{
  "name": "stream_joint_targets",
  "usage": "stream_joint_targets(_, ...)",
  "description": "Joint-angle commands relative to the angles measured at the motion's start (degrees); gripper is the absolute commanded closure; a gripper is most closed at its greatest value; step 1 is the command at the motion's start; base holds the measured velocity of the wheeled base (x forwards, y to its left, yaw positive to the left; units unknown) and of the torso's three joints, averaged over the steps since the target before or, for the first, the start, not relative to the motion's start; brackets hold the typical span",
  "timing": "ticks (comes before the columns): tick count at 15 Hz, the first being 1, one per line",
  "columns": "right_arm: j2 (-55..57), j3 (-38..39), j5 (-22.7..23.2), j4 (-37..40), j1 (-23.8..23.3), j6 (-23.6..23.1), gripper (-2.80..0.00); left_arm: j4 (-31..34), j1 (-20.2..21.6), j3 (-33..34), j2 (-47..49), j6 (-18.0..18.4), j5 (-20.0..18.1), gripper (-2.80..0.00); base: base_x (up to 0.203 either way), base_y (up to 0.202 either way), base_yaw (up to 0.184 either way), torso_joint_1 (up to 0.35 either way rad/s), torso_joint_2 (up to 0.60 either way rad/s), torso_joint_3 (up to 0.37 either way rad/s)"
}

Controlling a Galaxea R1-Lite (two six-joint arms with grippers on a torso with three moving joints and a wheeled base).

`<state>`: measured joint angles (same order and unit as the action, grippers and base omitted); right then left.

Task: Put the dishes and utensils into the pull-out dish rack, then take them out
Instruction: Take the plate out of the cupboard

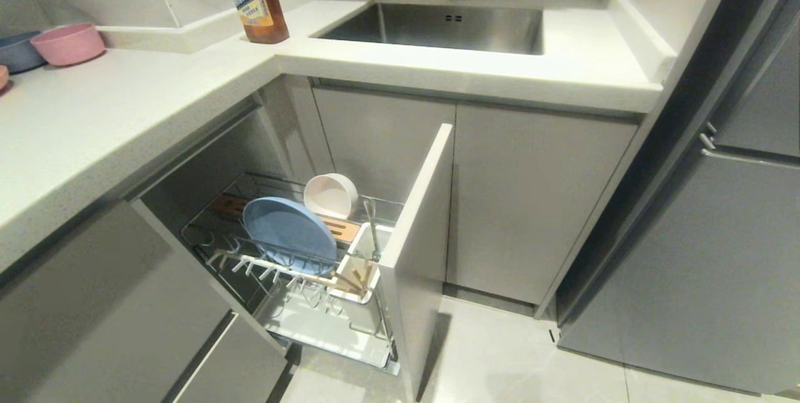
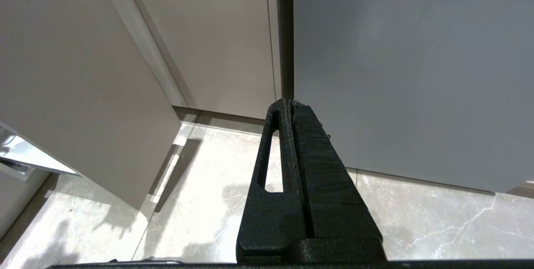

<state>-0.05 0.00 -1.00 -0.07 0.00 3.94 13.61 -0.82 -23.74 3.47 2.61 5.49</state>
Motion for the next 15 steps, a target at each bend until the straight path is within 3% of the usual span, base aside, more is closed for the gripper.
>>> stream_joint_targets(1, 0.0, 0.0, 0.0, 0.0, 0.0, 0.0, 0.0, -8.2, 0.1, 9.1, -2.7, -0.2, 0.0, 0.0, 0.0, 0.0, 0.0, 0.0, 0.0, 0.0)
stream_joint_targets(3, 0.0, 0.0, 0.0, 0.0, 0.0, 0.0, 0.0, -17.0, 0.2, 19.2, -3.2, -0.6, -0.7, 0.0, 0.0, 0.0, 0.0, 0.0, 0.0, 0.0)
stream_joint_targets(5, 0.0, 0.0, -0.1, 0.0, 0.0, 0.0, 0.0, -18.7, 0.2, 25.2, -3.3, -1.4, -2.0, 0.0, 0.0, 0.0, 0.0, 0.0, 0.0, 0.0)
stream_joint_targets(7, 0.0, 0.0, 0.0, 0.0, 0.0, 0.0, 0.0, -16.5, 0.2, 24.9, -3.4, -1.6, -4.3, 0.0, 0.0, 0.0, 0.0, 0.0, 0.0, 0.0)
stream_joint_targets(15, 0.0, 0.0, 0.0, 0.0, 0.0, 0.0, 0.0, -16.6, 0.2, 25.0, -3.4, -1.5, -4.6, 0.0, 0.0, 0.0, 0.0, 0.0, 0.0, 0.0)
